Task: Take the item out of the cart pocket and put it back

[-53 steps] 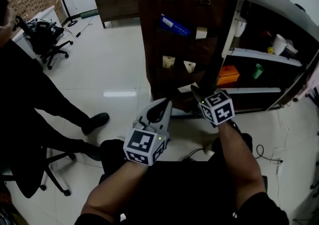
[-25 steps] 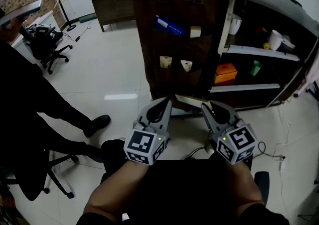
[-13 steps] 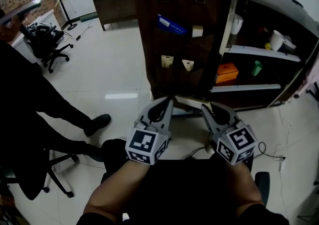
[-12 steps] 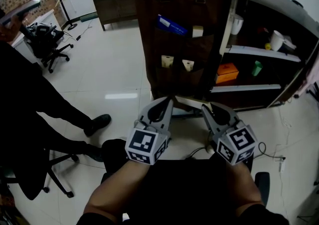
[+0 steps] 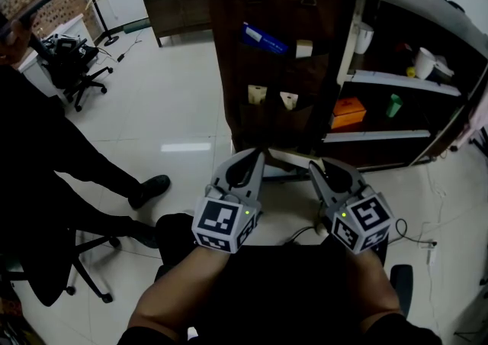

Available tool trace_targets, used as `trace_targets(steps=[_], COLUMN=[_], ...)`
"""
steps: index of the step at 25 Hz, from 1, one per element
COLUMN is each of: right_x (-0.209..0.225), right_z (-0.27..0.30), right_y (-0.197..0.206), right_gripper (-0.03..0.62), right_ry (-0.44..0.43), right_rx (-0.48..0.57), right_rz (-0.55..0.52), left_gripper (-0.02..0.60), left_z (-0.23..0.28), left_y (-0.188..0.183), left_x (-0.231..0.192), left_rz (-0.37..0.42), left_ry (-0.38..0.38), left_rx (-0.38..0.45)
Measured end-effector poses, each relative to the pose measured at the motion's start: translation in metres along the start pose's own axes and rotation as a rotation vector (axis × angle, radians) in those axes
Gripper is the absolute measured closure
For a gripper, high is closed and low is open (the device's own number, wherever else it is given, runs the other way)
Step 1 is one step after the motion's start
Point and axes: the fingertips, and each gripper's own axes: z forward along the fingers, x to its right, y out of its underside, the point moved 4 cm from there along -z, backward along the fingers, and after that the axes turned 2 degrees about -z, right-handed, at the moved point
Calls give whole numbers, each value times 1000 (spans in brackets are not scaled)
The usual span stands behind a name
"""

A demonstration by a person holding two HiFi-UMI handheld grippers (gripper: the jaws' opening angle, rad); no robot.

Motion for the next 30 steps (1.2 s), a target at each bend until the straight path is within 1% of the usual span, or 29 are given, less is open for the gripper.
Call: trace_targets(steps=[13,20,24,30], right_x=[-1,9,16,26], right_z=[-3,-3,0,13], right_y=[-8,-14,-22,-29], right_gripper=[520,520,520,520], right_ry=[0,21,34,68], right_rx=[17,26,31,20], right_rz=[-4,-9,-29,-97], left_gripper=[581,581,581,581], left_z=[0,-1,0,-1], left_y=[0,-1,0,1], left_x=[0,1,1,-1], left_rz=[-2,-7,-14,-16], left_ry=[0,0,6,0], left_rx=[1,4,2,0])
